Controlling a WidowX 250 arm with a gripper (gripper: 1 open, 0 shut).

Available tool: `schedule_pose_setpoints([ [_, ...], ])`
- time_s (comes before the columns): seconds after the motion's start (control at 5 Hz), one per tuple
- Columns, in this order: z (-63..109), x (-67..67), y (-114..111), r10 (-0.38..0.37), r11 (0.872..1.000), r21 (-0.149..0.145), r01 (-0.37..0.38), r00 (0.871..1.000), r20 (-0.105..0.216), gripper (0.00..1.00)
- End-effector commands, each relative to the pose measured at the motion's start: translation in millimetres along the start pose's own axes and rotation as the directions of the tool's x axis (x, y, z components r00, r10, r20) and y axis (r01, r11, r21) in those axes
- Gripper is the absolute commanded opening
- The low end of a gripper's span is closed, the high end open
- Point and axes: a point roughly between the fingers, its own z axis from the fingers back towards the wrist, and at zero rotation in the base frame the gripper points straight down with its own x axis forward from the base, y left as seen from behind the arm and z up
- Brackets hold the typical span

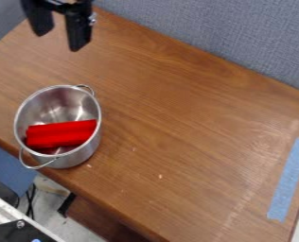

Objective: Move the red object from the metal pot to the table

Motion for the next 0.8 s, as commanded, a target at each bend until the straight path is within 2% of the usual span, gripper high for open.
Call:
schedule_pose_setpoints([
  [0.0, -4.6, -33.2, 16, -0.245, 0.970, 0.006, 0.245, 0.970, 0.003, 1.00],
  [0.2, -22.9, -63.2, 30, -0.477, 0.879, 0.009, 0.477, 0.879, -0.018, 1.00],
  [0.4, -31.0, -65.4, -8, -0.664, 0.746, 0.054, 0.664, 0.748, -0.017, 1.00],
  [0.6, -43.9, -55.2, -50, -0.788, 0.611, 0.063, 0.789, 0.614, -0.044, 1.00],
])
